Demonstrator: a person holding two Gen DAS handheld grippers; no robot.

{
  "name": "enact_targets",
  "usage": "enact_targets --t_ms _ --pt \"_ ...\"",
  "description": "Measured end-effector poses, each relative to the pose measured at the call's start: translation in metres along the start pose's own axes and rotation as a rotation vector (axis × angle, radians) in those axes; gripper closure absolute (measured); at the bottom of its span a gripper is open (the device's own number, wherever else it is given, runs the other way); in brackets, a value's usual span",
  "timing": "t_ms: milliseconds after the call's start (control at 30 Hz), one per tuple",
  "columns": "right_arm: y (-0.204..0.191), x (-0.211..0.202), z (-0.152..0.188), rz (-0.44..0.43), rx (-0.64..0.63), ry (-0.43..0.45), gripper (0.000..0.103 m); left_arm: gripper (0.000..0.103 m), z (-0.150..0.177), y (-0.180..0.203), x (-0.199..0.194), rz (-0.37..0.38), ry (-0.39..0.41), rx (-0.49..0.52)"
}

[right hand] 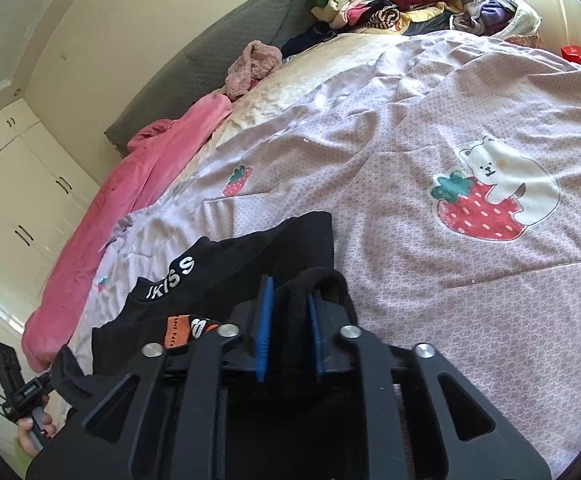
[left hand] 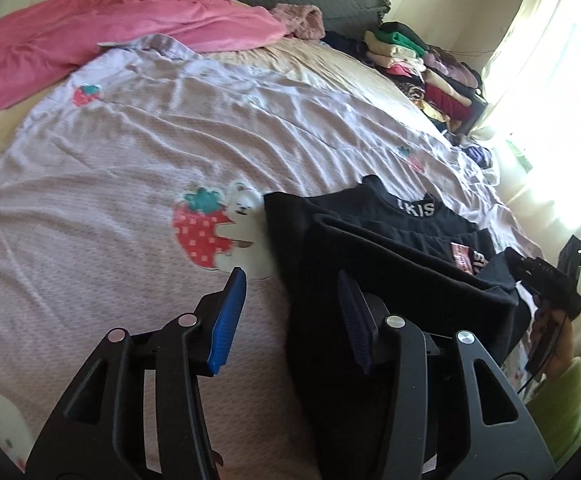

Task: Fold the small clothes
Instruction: 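Open the right gripper to release the hem while the left gripper holds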

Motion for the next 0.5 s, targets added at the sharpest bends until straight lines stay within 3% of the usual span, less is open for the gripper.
enact_targets --t_ms 167,267,300,333,400,500 --pt "-0.007 -0.002 0.000 -0.024 -0.030 0.001 0.056 0.064 0.003 0.015 0.015 0.012 -0.029 0.059" --pt "-0.008 -0.004 -0.001 -0.042 -0.025 0.004 0.052 0.064 0.004 0.018 0.019 -0.017 -0.032 0.065" --pt "-0.007 -0.004 -0.001 -0.043 -0.023 0.003 0.052 0.074 0.004 0.018 0.021 -0.027 -0.031 0.062" --pt "-0.007 -0.004 -0.001 -0.044 -0.019 0.000 0.052 0.089 0.004 0.017 0.023 -0.034 -0.033 0.059" --pt "-0.004 -0.004 -0.002 -0.064 -0.002 -0.004 0.050 0.093 0.004 0.016 0.025 -0.049 -0.035 0.053" --pt "0.005 -0.007 -0.004 -0.153 0.077 -0.006 0.038 0.098 0.004 0.017 0.024 -0.058 -0.026 0.050"
Point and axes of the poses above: each gripper's, at about its wrist camera, not at the fingertips, and x roughly the way its jaws point, y to its right, z to its underside, the point moved 1 cm from there along x, roughly the way its jaws point
